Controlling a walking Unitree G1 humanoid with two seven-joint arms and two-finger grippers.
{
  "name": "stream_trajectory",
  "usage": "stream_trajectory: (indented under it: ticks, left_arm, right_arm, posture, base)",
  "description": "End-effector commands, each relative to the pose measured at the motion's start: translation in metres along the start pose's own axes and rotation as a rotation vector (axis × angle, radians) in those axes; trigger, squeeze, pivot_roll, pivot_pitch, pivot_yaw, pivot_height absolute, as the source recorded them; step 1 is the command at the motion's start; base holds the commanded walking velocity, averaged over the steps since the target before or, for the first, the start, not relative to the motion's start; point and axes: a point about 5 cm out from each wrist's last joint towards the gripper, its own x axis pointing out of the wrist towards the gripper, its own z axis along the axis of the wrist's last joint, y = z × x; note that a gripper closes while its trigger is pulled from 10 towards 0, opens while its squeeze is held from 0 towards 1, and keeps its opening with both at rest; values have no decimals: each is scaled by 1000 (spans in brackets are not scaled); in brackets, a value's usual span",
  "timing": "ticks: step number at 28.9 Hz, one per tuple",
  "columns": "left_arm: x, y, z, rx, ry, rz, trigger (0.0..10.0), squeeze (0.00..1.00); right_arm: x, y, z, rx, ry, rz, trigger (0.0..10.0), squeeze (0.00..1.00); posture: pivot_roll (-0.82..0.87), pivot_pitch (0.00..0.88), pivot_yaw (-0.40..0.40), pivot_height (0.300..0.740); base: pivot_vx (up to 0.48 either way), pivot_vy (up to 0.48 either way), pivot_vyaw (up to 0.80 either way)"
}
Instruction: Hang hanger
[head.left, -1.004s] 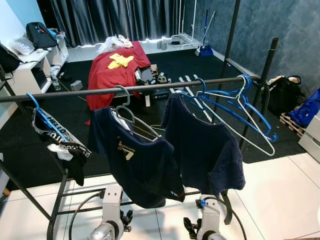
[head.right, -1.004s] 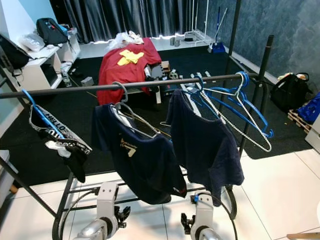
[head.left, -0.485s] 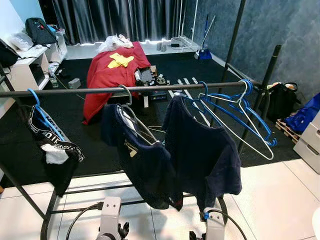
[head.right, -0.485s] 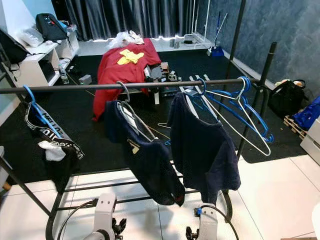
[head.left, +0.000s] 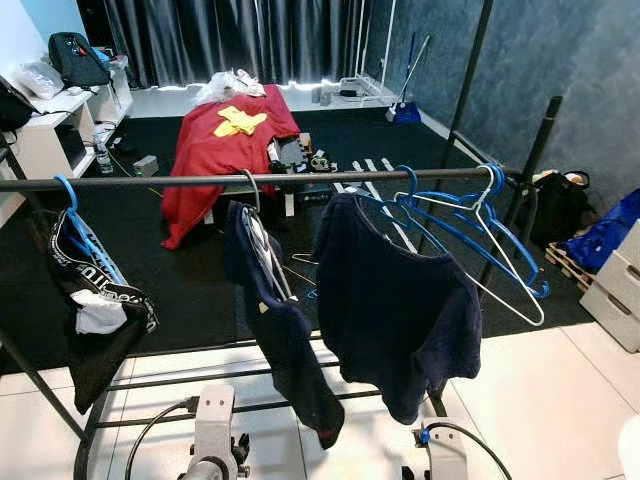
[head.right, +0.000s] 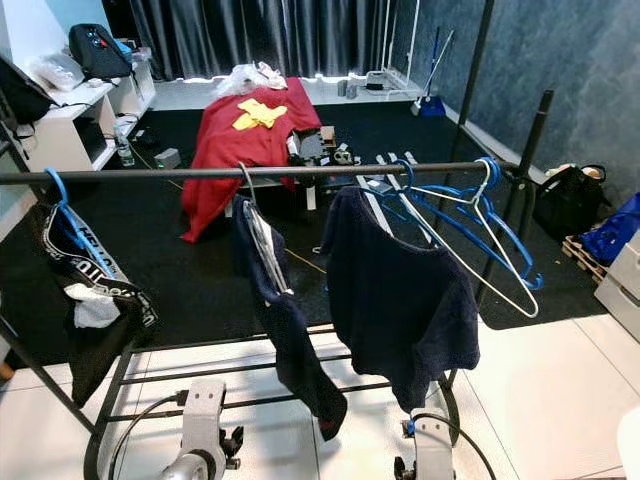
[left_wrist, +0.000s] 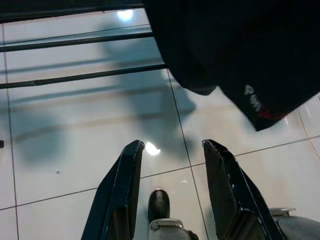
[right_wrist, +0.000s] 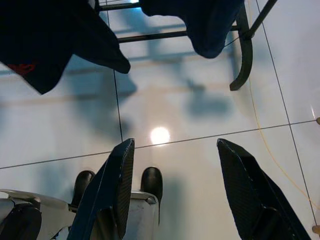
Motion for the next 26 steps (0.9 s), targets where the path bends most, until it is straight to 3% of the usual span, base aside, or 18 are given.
stream_trajectory:
  ticks: [1, 5, 10, 13, 17, 26]
  left_arm:
    - [1, -5, 0, 3, 1, -1, 10000, 0]
    - [3, -7, 6, 34, -9, 19, 10000, 0]
    - [4, -6, 9, 44, -18, 38, 10000, 0]
    - [3, 3, 9, 57, -21, 68, 10000, 0]
    - [1, 12, 4, 62, -5, 100, 10000, 0]
    - [3, 12, 6, 59, -3, 91, 10000, 0]
  right_arm:
    - [1, -1, 1, -19, 5, -12, 10000, 0]
    - [3, -3, 10, -29, -29, -24, 10000, 0]
    - [3, -2, 12, -31, -41, -25, 10000, 0]
    - [4, 0, 19, -55, -85, -6, 10000, 0]
    - [3, -2, 24, -46, -129, -11, 10000, 0]
    - [3, -3, 25, -72, -145, -16, 10000, 0]
  posture:
    - [-16, 0, -27, 740]
    - [-68, 0, 24, 740]
    - [-68, 0, 24, 740]
    - [-102, 17, 61, 740]
    - [-95, 18, 63, 740]
    - [-99, 8, 71, 740]
  base:
    - [0, 0, 0]
    - [0, 0, 0]
    - [0, 0, 0]
    - [0, 0, 0]
    - [0, 0, 0]
    - [0, 0, 0]
